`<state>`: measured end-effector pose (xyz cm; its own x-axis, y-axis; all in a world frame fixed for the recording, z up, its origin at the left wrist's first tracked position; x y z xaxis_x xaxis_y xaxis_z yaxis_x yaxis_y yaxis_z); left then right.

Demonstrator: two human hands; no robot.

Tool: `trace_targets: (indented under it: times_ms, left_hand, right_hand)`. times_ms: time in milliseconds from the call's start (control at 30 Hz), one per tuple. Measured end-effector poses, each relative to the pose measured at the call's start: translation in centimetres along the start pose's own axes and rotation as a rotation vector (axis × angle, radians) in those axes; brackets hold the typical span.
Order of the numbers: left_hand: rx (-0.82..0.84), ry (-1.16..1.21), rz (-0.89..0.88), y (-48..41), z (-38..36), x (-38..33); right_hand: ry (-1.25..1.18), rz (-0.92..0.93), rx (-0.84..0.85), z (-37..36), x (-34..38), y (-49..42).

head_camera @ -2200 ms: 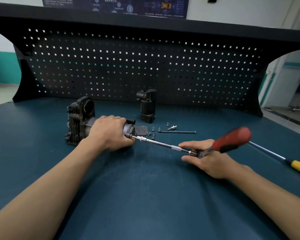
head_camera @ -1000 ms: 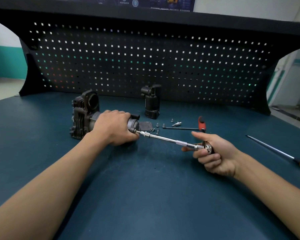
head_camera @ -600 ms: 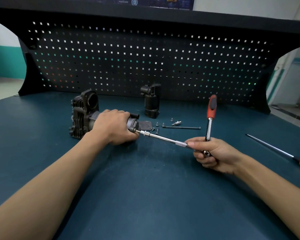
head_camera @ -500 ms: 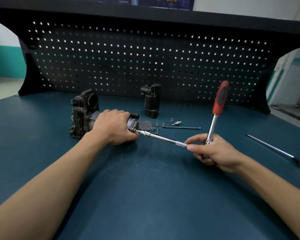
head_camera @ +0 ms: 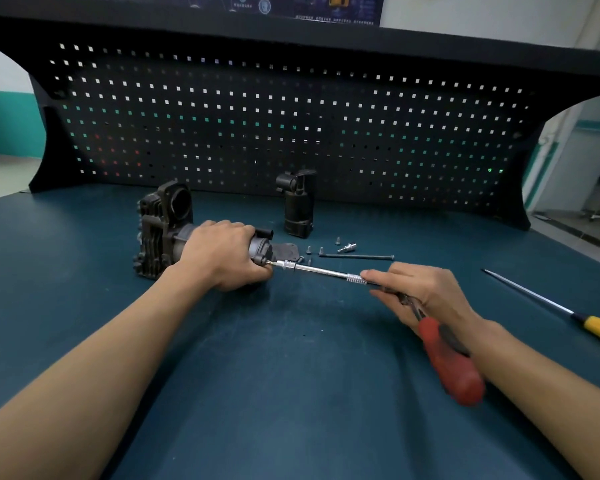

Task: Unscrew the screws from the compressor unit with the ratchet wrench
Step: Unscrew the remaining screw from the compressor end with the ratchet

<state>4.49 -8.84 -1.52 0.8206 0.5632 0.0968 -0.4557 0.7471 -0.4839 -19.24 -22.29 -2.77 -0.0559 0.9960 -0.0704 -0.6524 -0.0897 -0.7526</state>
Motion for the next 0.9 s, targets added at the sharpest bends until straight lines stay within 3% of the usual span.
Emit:
trace_targets:
  times_ms: [300, 433, 500, 633, 700, 800, 900]
  left_hand:
    - [-0.017, -0.004, -0.001, -0.1, 0.1, -0.1]
    - [-0.021, -0.002, 0.0, -0.1, 0.1, -0.3]
    - [-0.02, 0.002, 0.005, -0.1, 0.1, -0.2]
    - [-0.013, -0.007, 0.02, -0.1, 0.0, 0.1]
    - [-0.008, -0.009, 0.02, -0.1, 0.0, 0.0]
    - [-0.002, -0.01, 0.019, -0.1, -0.1, 0.1]
    - [0.0, -0.015, 0.01, -0.1, -0.1, 0.0]
  right_hand:
    - [0.266, 0.173, -0.076, 1.3, 2.3, -0.6]
    - [0.166, 0.122, -0.063, 1.3, 1.8, -0.6]
    - [0.066, -0.001, 0.005, 0.4, 0.5, -0.6]
    - [-0.292, -0.434, 0.274, -2.8, -3.1, 0.7]
    - [-0.432, -0.545, 0.387, -3.9, -3.4, 1.3]
    - [-0.843, -0.825, 0.426, -5.2, -3.0, 2.4]
    - [-1.09, -1.182, 0.488, -6.4, -2.8, 4.4]
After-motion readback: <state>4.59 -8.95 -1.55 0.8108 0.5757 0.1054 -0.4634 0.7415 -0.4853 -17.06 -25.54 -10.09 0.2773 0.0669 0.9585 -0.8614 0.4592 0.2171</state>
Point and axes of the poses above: each hand's wrist, its own y-axis away from the middle knuckle, its own z-axis out of the back of the hand, x = y × z, the point moved 10 cm from there along -y, towards the middle knuckle, and after that the axes turned 1 degree about z, right-handed, at the moved point
